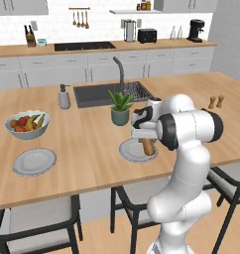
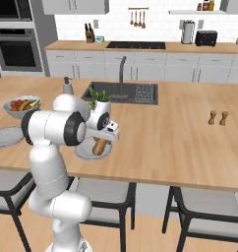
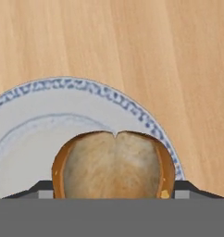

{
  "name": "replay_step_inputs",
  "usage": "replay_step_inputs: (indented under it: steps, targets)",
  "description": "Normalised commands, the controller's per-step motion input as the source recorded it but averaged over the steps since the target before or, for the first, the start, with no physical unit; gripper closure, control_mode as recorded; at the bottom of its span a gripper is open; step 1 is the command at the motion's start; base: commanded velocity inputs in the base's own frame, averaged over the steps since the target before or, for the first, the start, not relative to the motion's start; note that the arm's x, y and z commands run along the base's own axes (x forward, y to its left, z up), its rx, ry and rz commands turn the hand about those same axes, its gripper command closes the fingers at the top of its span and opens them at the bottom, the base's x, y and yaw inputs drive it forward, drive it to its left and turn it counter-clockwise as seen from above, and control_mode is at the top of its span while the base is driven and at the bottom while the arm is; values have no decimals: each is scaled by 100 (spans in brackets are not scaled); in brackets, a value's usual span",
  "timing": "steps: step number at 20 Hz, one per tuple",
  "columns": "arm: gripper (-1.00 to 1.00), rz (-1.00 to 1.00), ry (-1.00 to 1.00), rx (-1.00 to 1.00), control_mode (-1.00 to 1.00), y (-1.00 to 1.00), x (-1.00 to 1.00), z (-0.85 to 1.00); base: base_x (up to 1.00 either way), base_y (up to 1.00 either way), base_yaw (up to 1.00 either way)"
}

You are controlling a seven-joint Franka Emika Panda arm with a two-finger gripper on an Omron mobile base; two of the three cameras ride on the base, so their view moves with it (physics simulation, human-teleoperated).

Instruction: Place one bun and one sausage from the bowl on each plate.

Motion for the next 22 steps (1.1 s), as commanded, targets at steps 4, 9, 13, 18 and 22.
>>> replay_step_inputs:
  steps: [4,9,13,18,22]
  targets:
    - [-100,0,-1,-7,-100,9,-1,10,0,0,0]
    - [-100,0,-11,-11,-100,7,-42,57,0,0,0]
    - [-100,0,-46,0,-100,-10,-100,71,0,0,0]
    - [-100,0,-41,0,-100,16,-100,100,0,0,0]
    - [-100,1,-23,0,-100,46,-100,98,0,0,0]
